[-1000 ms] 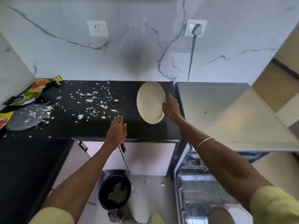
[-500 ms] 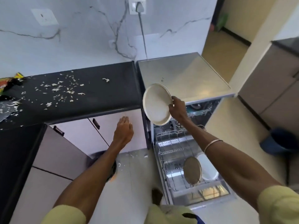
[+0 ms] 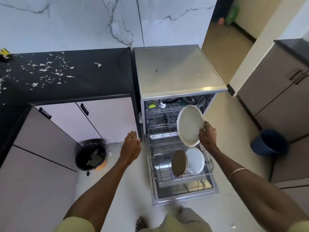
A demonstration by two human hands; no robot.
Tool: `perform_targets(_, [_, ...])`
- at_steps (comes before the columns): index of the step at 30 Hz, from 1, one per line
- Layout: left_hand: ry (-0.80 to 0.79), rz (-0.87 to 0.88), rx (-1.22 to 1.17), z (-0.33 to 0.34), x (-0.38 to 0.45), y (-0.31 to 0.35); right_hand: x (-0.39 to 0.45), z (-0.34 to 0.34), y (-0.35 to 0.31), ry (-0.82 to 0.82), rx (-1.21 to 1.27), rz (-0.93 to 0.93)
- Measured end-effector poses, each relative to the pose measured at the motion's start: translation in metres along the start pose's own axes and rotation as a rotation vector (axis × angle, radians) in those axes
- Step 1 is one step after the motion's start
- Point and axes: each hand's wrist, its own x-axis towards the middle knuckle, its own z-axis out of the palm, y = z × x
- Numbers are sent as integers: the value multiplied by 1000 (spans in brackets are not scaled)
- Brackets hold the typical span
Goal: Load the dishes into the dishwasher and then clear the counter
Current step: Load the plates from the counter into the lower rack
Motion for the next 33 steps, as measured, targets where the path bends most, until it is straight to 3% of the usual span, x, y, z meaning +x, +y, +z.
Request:
perform_targets(6, [-50,-14,-17,66,11,53,46,-10,75,28,-4,87])
perform_targets(11, [-98,-101,-53,152,45,92,115,11,146,-74,-66,135])
perform_targets(21, [-172,-64,41,311,123,92,224,158,227,-279,-48,139])
perform_targets(33, [-173,-65,-23,444,180,83,288,292,271,-319,-75,60])
